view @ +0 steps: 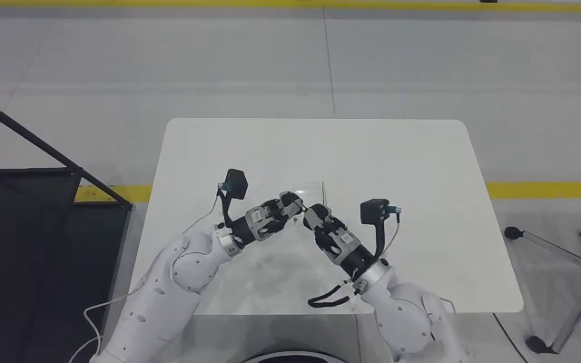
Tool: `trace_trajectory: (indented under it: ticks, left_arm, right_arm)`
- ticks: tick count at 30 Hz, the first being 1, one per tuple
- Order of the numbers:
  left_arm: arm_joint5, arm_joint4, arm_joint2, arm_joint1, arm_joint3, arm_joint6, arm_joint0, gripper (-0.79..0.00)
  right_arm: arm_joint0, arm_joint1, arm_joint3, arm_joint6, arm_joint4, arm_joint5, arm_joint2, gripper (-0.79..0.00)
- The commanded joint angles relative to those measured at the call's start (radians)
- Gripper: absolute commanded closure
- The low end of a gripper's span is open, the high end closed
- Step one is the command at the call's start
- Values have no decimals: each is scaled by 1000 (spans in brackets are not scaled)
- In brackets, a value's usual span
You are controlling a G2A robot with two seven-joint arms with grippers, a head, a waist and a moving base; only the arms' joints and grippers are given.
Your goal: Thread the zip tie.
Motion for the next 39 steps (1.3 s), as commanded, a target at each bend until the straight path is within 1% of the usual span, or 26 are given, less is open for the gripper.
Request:
trace_trajectory:
  ticks: [1, 7, 16, 39]
  left_arm:
    - [7, 30, -5, 0, -3, 17, 2, 0]
    - [39, 127, 6, -4, -23, 84, 20, 0]
    - [51, 205, 12, -7, -39, 144, 37, 0]
    - [43, 226, 14, -10, -40, 154, 41, 0]
  right_arm:
    - [-3, 1, -4, -3, -4, 0, -2, 0]
    - [-9, 3, -14, -10, -12, 3, -6, 0]
    - [-12, 5, -20, -19, -29, 21, -15, 0]
    - [24, 0, -35, -32, -99, 112, -78, 0]
